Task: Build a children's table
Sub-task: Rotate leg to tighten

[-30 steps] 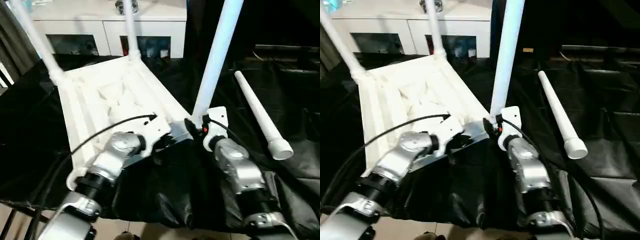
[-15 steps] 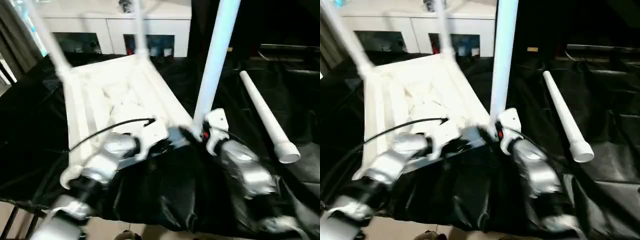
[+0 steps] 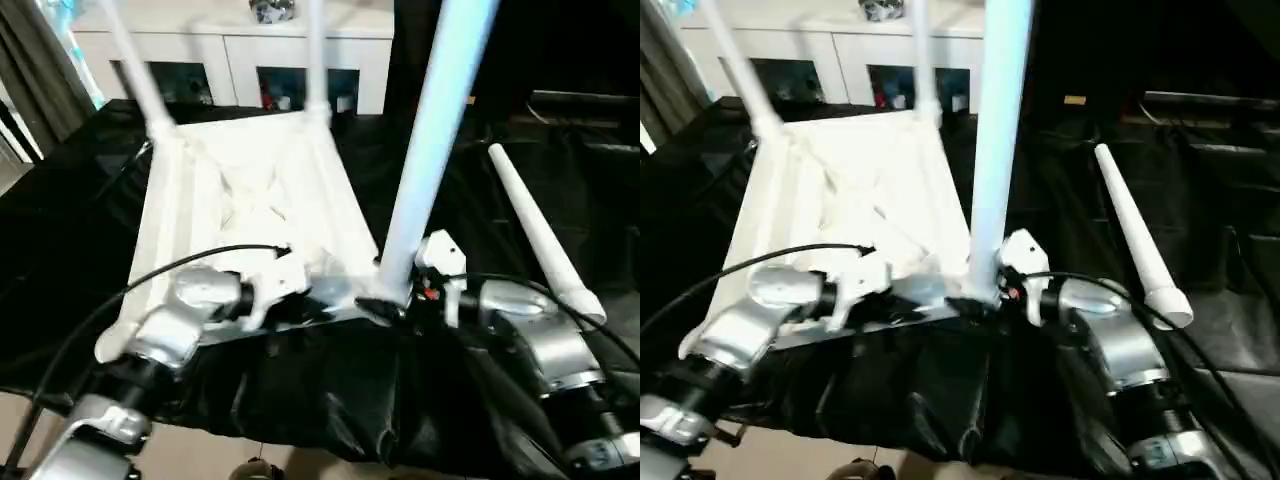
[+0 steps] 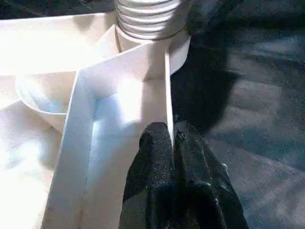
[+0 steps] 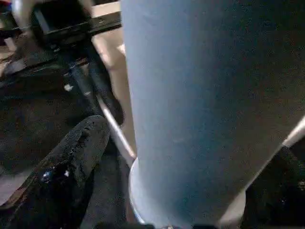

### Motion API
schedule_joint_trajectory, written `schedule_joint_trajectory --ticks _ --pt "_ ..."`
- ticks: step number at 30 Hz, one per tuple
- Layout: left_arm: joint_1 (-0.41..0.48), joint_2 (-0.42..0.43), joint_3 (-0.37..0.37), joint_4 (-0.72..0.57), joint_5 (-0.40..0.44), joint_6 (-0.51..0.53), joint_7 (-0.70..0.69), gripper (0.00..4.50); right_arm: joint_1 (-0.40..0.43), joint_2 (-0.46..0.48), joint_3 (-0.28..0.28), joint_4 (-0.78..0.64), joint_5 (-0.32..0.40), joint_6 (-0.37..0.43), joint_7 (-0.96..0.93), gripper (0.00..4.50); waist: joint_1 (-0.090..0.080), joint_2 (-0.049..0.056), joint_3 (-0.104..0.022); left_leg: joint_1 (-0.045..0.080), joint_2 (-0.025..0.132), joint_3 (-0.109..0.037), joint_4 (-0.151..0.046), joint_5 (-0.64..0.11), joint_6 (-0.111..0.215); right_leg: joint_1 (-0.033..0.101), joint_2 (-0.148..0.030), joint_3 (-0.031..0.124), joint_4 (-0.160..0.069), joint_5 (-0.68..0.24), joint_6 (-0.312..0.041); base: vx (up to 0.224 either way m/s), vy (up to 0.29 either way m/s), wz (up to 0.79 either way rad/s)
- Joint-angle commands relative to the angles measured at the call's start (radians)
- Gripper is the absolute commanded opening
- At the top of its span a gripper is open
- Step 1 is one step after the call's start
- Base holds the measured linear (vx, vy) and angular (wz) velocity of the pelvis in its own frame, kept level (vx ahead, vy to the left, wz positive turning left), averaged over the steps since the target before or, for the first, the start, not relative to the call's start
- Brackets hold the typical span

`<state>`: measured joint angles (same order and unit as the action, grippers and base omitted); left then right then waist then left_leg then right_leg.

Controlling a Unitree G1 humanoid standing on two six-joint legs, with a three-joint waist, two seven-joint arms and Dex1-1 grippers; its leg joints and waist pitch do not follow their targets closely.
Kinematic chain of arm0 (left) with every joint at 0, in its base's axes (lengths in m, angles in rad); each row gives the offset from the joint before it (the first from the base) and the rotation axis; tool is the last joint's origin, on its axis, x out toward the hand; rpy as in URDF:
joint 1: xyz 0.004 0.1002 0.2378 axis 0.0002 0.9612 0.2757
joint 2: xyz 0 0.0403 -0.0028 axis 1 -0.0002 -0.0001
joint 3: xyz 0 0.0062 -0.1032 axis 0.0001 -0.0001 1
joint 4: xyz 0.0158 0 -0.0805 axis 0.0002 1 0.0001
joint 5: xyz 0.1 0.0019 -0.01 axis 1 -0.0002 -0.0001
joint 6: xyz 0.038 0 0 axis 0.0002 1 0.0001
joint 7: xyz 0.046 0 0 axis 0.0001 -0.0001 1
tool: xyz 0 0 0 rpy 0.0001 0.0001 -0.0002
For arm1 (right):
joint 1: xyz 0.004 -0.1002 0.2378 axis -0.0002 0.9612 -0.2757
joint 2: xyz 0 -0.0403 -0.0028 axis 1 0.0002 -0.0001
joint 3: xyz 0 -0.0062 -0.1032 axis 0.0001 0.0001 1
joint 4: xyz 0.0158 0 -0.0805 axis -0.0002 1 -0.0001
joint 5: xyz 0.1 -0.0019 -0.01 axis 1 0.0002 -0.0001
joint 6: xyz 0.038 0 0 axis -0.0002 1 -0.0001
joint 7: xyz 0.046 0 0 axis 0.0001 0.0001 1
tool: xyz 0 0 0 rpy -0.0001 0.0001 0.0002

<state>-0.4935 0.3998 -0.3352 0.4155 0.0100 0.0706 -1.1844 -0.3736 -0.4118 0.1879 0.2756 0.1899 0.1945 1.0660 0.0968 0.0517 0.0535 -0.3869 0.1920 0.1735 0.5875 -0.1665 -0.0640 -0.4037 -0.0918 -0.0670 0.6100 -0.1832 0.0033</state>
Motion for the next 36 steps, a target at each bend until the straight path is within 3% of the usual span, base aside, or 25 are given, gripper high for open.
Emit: schedule_joint_trajectory --ticks 1,15,19,21,25,27,29,33,36 --pt "-0.005 0.004 -0.025 -0.037 -0.012 -0.023 -0.033 0.0 -0.006 -0.008 0.034 -0.026 0.007 0.015 0.049 4.03 0.0 -0.015 -0.069 0.017 0.035 -0.005 -0.066 -0.228 0.063 0.048 -0.051 0.041 -0.069 -0.195 -0.235 0.0 0.0 0.0" --pt "-0.032 0.016 -0.024 0.009 -0.004 -0.055 -0.06 0.0 -0.005 -0.033 0.073 -0.03 -0.011 0.02 0.106 2.84 0.013 -0.018 -0.07 0.018 0.035 -0.004 -0.065 -0.211 0.059 0.047 -0.051 0.041 -0.068 -0.197 -0.228 0.0 0.0 0.0" --pt "-0.032 0.017 -0.023 0.011 -0.004 -0.055 -0.062 0.0 -0.001 -0.022 0.07 -0.027 -0.014 0.021 0.088 2.75 0.012 -0.018 -0.07 0.017 0.035 -0.004 -0.064 -0.213 0.057 0.047 -0.051 0.041 -0.068 -0.197 -0.227 0.0 0.0 0.0" --pt "-0.031 0.014 -0.019 0.014 -0.007 -0.052 -0.057 0.0 0.003 -0.004 0.058 -0.023 -0.011 0.028 0.053 2.68 0.011 -0.012 -0.068 0.018 0.034 -0.005 -0.066 -0.222 0.052 0.046 -0.05 0.04 -0.069 -0.203 -0.225 0.0 0.0 0.0" --pt "-0.05 -0.027 -0.001 0.036 0.013 -0.02 0.041 0.0 0.001 0.074 0.014 0.034 -0.056 -0.007 -0.144 2.67 0.003 -0.014 -0.063 0.019 0.032 -0.005 -0.071 -0.259 0.03 0.042 -0.051 0.041 -0.076 -0.261 -0.216 0.0 0.0 0.0" --pt "-0.081 -0.09 0.013 0.076 0.049 0.025 0.18 0.0 -0.014 0.171 -0.042 0.096 -0.082 0.014 -0.372 2.67 -0.009 -0.016 -0.06 0.024 0.03 -0.008 -0.075 -0.304 -0.003 0.038 -0.053 0.04 -0.086 -0.358 -0.187 0.0 0.0 0.0" --pt "-0.087 -0.102 0.016 0.083 0.054 0.035 0.206 0.0 -0.016 0.189 -0.053 0.107 -0.083 0.019 -0.409 2.67 -0.016 -0.016 -0.058 0.022 0.027 -0.013 -0.078 -0.331 -0.016 0.04 -0.055 0.037 -0.092 -0.42 -0.164 0.0 0.0 0.0" --pt "-0.114 -0.208 0.028 0.105 0.079 0.084 0.371 0.0 -0.047 0.308 -0.111 0.196 -0.104 0.022 -0.665 2.66 -0.029 -0.015 -0.06 0.021 0.025 -0.013 -0.078 -0.331 -0.013 0.039 -0.052 0.037 -0.098 -0.405 -0.151 0.0 0.0 0.0" --pt "-0.114 -0.292 0.033 0.098 0.078 0.124 0.458 0.0 -0.084 0.396 -0.167 0.264 -0.1 0.025 -0.837 2.66 -0.037 -0.011 -0.06 0.021 0.025 -0.012 -0.077 -0.319 -0.011 0.035 -0.051 0.038 -0.096 -0.37 -0.165 0.0 0.0 0.0"
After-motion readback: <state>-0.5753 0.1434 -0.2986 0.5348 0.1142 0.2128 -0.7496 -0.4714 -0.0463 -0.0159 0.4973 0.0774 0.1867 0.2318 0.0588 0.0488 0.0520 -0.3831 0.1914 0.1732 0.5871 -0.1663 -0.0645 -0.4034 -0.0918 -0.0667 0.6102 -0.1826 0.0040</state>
